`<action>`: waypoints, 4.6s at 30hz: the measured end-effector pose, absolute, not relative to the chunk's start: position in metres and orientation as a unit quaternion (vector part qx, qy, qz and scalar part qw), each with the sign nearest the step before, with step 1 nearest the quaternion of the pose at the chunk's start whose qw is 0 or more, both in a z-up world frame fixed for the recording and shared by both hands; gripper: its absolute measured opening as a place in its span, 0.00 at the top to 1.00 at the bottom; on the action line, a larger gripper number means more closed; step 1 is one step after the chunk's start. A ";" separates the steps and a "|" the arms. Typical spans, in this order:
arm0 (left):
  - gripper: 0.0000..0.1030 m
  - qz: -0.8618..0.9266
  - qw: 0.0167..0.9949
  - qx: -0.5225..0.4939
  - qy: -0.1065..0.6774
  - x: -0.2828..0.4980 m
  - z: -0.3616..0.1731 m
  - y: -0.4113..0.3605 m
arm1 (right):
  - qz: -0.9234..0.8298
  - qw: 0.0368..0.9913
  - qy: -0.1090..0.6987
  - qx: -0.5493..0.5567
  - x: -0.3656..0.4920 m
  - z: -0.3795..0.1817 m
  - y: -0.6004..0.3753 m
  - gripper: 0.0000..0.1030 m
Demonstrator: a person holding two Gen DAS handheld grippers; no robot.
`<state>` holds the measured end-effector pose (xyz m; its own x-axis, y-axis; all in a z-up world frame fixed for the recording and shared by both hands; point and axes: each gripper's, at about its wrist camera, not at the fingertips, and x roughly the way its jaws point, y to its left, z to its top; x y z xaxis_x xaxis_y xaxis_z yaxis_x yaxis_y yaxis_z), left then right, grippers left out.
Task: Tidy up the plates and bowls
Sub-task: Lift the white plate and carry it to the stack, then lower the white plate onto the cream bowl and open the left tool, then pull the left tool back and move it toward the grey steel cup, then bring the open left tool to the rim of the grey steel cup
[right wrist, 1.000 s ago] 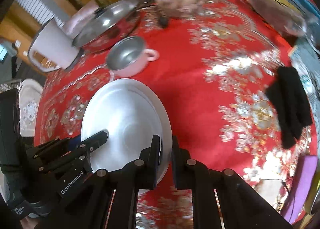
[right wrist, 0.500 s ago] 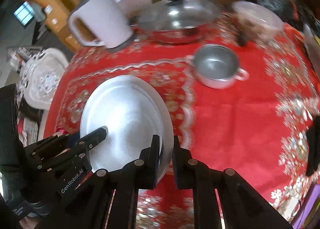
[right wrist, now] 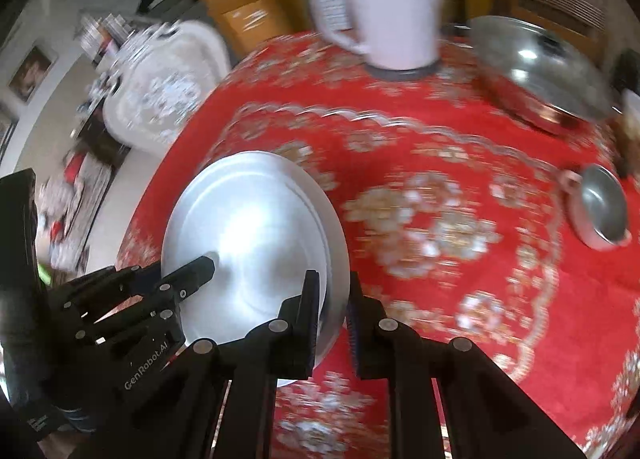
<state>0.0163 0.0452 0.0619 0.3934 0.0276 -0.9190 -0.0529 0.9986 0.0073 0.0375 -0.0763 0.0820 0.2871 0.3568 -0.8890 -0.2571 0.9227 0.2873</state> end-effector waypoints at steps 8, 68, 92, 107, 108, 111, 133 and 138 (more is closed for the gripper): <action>0.84 0.087 0.816 -0.036 0.570 -0.006 0.040 0.117 | 0.248 0.769 0.589 -0.009 0.031 0.054 0.008 0.85; 0.46 0.062 0.840 -0.009 0.539 0.023 0.054 0.060 | 0.181 0.789 0.586 0.037 0.037 0.065 -0.067 0.61; 0.40 -0.048 0.849 0.082 0.520 0.061 0.068 -0.105 | 0.028 0.820 0.560 0.120 0.030 0.078 -0.265 0.52; 0.40 -0.116 0.859 0.127 0.483 0.098 0.102 -0.194 | -0.057 0.832 0.537 0.126 0.026 0.098 -0.376 0.49; 0.40 -0.118 0.859 0.127 0.482 0.101 0.104 -0.198 | -0.060 0.833 0.535 0.127 0.027 0.099 -0.381 0.49; 0.40 -0.125 0.856 0.122 0.487 0.112 0.104 -0.210 | -0.065 0.834 0.531 0.136 0.030 0.101 -0.392 0.49; 0.36 -0.120 0.829 0.022 0.546 0.138 0.016 -0.257 | -0.030 0.821 0.552 0.142 0.121 0.024 -0.427 0.49; 0.36 -0.123 0.828 -0.002 0.547 0.143 0.001 -0.262 | -0.024 0.816 0.564 0.122 0.141 0.004 -0.427 0.49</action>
<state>0.1434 -0.2617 0.0008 0.3703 -0.2067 -0.9056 0.2021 0.9695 -0.1386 0.1413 -0.4274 0.0038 0.3620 0.0982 -0.9270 0.1767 0.9692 0.1717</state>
